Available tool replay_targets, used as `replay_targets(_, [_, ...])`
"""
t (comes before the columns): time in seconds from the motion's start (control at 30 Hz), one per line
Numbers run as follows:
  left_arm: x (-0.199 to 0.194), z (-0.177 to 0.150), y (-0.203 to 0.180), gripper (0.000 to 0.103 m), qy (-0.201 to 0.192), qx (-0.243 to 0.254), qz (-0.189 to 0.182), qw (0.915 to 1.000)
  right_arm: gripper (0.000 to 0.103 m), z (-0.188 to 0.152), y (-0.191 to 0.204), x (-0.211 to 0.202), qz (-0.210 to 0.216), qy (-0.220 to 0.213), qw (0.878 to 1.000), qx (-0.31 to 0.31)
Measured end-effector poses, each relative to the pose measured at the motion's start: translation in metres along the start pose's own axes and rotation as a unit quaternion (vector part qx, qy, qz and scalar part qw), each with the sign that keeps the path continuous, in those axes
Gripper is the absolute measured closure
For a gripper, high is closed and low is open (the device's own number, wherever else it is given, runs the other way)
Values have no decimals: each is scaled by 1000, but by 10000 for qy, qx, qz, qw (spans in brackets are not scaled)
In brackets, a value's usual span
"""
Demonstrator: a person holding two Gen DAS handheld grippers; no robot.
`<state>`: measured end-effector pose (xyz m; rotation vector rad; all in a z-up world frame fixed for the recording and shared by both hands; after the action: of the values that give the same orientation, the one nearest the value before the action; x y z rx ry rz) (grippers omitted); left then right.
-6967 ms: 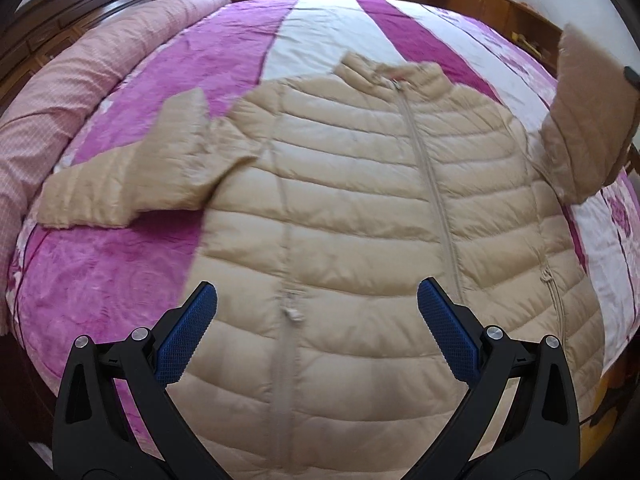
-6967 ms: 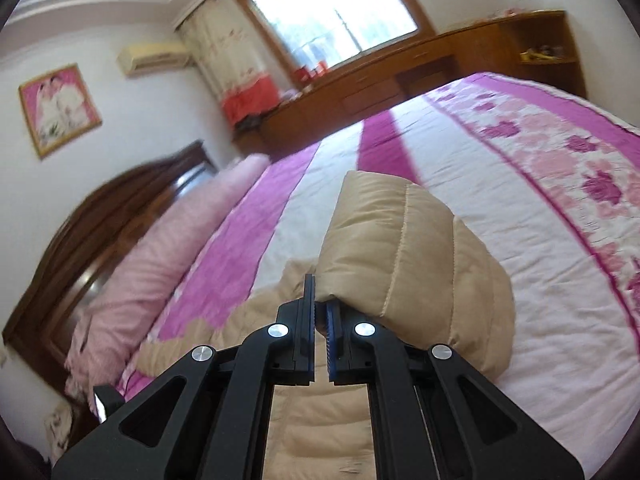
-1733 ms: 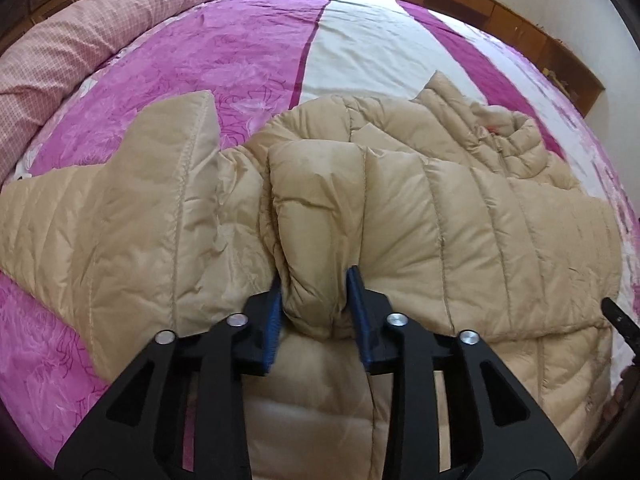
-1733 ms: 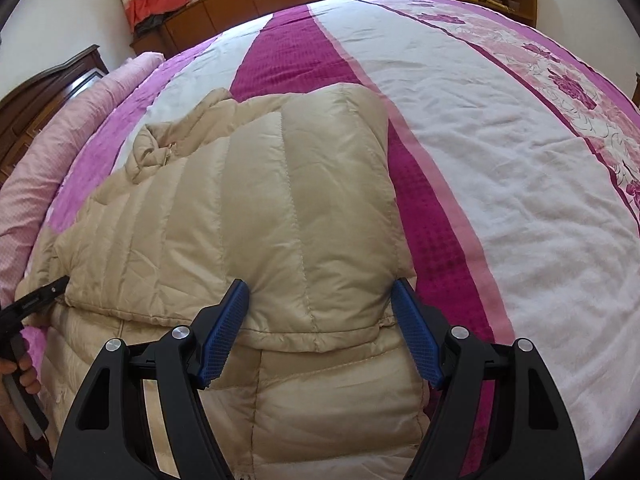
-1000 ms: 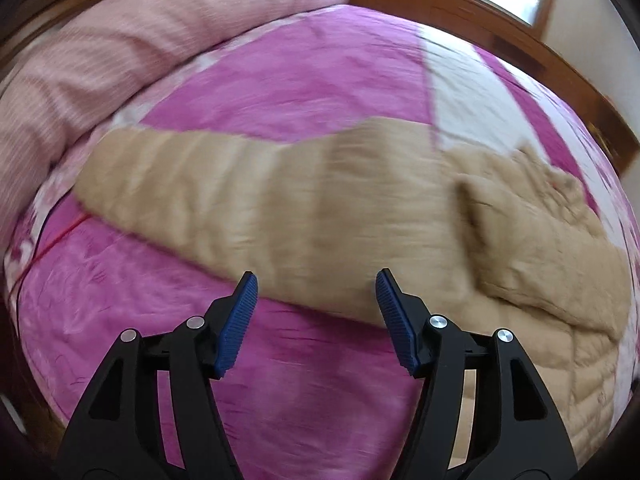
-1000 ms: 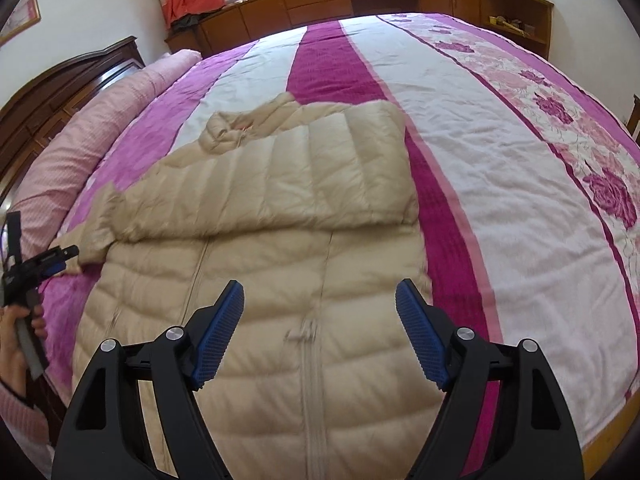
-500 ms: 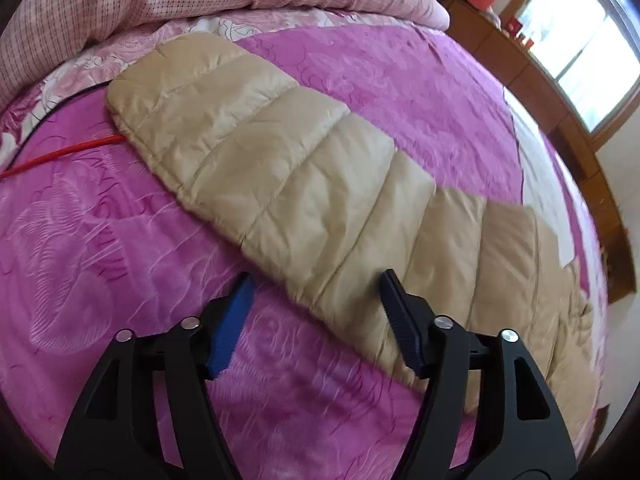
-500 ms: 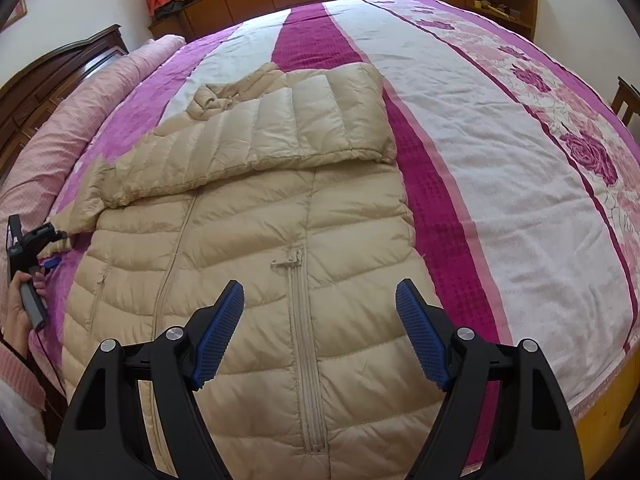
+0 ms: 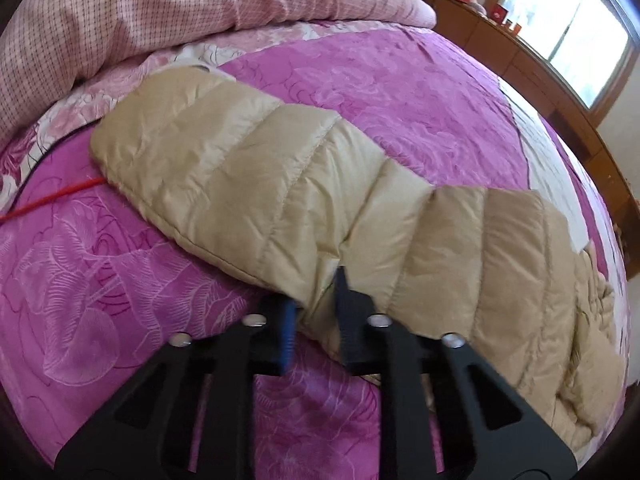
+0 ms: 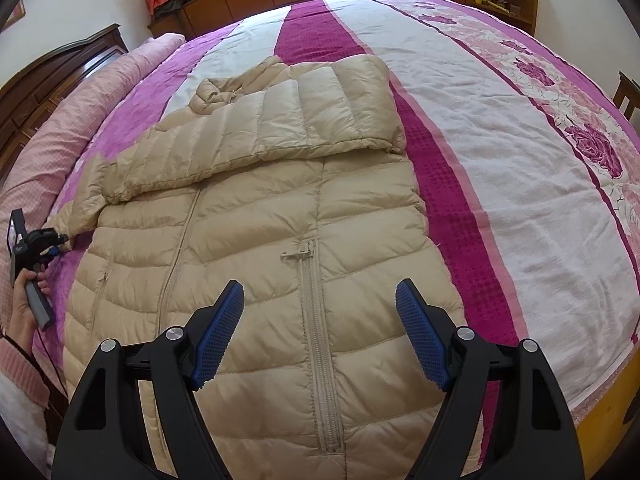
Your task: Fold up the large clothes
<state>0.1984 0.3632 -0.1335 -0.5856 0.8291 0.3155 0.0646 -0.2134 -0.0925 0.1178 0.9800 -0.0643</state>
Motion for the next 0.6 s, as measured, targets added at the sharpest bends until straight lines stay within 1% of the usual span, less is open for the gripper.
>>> replay_targets(0.03, [-6,-1,-1,95,-28,40,-29,10000,23,0,0,0,10,-8,10000,-1])
replay_targets(0.07, [-12,-1,-2,96,-68,80,-62,9999,20,0,1,-1,26,-15,10000,0])
replay_targets(0.17, [-35,-3,-8,97,-247,266,-117,9993,17,1,2,-3,112,-67,9999,19])
replay_targets(0.3, [-74,-7,-16,97,-485,428,-329,9974,14,2,3,-4,162,-79,9998,9])
replay_targets(0.37, [-97,-8,-25,97,-651,549,-451,9953,9,2,3,-5,176,-71,9998,22])
replay_targets(0.47, [-124,-9,-41,97,-848,739,-585,9919,9,2,3,-6,224,-100,9997,30])
replay_targets(0.6, [-157,-13,-75,97,-1073,1045,-874,9848,9,1,4,-10,255,-145,9996,5])
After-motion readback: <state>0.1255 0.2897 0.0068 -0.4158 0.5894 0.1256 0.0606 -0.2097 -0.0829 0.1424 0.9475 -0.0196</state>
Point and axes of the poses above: each gripper's, at about its wrist camera, not at the fingertips, and x roughly the way its jaws point, y to its left, z to its top, the point moved 6 cm from there along x, roughly the way its jaws point, and after that the axes turned 9 degrees about -z, right-handed, at the moved point
